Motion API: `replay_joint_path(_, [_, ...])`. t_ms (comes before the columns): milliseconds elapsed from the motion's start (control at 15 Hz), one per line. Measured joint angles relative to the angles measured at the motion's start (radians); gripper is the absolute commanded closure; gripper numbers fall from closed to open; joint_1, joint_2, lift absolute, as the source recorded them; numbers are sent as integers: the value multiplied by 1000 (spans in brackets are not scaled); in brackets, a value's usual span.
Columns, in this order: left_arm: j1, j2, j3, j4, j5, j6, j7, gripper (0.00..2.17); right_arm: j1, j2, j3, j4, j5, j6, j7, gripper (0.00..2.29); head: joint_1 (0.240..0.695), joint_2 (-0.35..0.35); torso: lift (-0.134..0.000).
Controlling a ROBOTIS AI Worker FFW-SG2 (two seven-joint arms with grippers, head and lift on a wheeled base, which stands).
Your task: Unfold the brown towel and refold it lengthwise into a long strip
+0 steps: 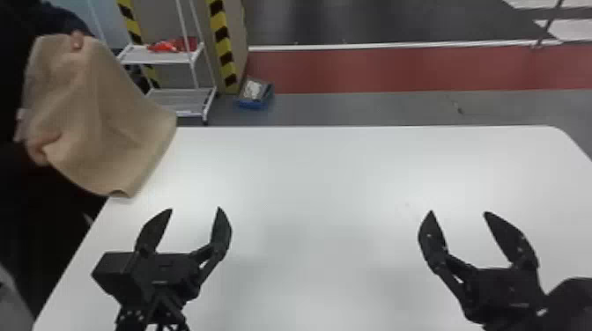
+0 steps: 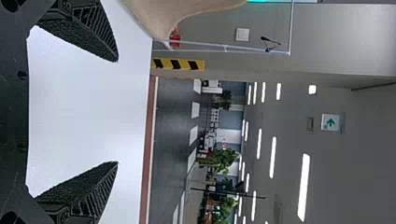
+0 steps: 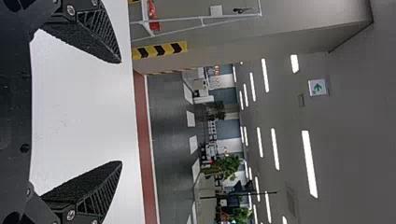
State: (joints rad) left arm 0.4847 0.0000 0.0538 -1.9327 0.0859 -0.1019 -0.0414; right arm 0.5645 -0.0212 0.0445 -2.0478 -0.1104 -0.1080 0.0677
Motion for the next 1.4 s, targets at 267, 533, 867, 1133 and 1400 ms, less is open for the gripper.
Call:
replay_joint_path(267, [0,0,0,1,0,0,0,90,0,1,0,0,0,0,0,117,695,75,-123])
replay_joint_path(533, [0,0,0,3,0,0,0,90,0,1,0,3,0,0,0,117,695,75,-123])
replay_joint_path(867, [0,0,1,3,0,0,0,90,0,1,0,6,0,0,0,117,695,75,-123])
replay_joint_path(1133, [0,0,0,3,0,0,0,90,0,1,0,7,-1,0,0,117,695,75,-123])
replay_joint_path(1400, [0,0,0,6,0,0,0,90,0,1,-1,8,-2,0,0,117,695,74,-123])
